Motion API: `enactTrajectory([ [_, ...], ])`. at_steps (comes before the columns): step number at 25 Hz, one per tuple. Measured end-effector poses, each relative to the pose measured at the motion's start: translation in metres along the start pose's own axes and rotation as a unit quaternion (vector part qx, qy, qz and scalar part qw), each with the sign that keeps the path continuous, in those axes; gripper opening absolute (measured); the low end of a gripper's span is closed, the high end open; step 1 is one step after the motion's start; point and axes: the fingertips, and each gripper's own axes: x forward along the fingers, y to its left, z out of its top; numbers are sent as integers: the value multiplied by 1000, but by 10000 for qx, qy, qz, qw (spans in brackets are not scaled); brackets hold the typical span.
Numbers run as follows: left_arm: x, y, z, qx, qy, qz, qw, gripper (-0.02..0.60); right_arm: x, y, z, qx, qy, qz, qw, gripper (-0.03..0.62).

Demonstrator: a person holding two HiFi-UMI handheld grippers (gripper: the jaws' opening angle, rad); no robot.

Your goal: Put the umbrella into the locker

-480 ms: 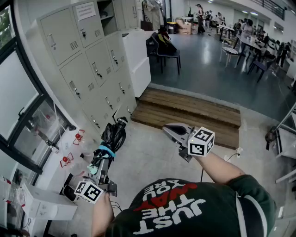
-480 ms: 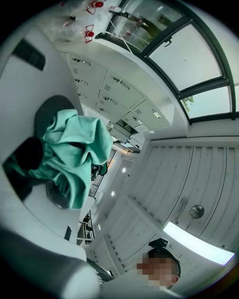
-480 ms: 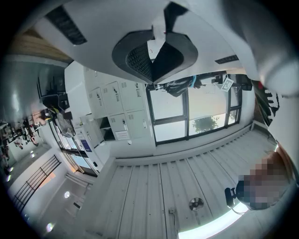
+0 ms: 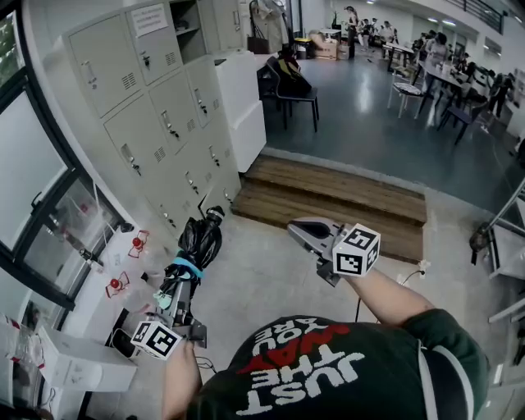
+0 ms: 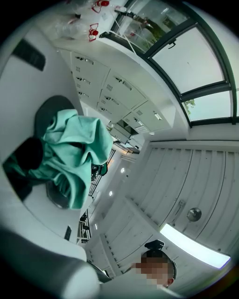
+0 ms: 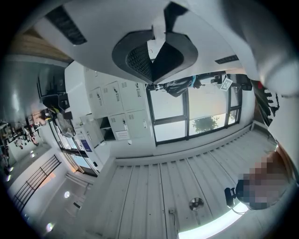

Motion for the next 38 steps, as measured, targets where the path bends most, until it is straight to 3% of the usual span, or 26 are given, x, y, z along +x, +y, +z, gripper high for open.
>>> enactTrajectory([
  [13, 25, -28, -11, -124, -45, -24, 9999, 212, -34, -27, 13, 248, -86, -39, 9996, 34],
  [25, 77, -100, -69, -432, -252, -43, 9987, 212, -119, -86, 25, 244, 90, 34, 9997, 34],
  [31, 98, -112, -84, -584, -264, 26, 9979, 212, -121, -106, 34, 160, 123, 156, 9997, 34],
  [38, 110, -92, -82, -590, -282, 97, 9978, 212, -90, -118, 29, 179, 176, 308, 9992, 34],
])
